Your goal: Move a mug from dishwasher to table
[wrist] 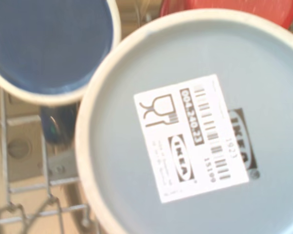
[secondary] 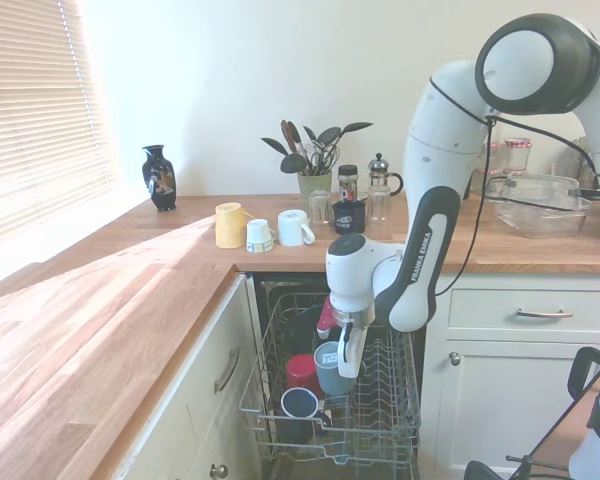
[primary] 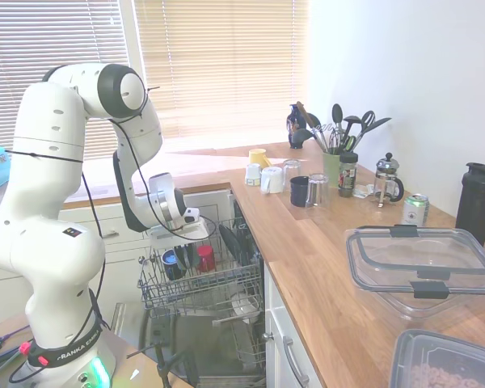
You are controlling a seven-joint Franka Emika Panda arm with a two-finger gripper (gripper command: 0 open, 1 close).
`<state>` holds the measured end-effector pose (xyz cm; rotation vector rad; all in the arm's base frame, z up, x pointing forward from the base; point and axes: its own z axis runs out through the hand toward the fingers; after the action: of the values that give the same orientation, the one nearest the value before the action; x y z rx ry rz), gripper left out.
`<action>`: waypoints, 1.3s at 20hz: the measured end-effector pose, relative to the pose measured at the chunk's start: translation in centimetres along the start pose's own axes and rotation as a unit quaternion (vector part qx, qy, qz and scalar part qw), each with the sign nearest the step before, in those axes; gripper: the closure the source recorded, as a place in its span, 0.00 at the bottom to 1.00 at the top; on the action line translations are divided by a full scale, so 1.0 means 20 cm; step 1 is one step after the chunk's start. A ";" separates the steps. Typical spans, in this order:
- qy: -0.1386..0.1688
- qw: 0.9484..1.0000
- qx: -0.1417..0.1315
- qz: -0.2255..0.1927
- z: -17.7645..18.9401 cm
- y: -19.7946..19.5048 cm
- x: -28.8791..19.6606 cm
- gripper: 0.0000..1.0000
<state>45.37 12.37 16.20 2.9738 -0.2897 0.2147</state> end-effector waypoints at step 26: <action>0.045 0.979 0.093 0.177 -0.83 0.62 0.42 1.00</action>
<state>48.97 1.36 35.36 3.0594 -0.8308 0.4351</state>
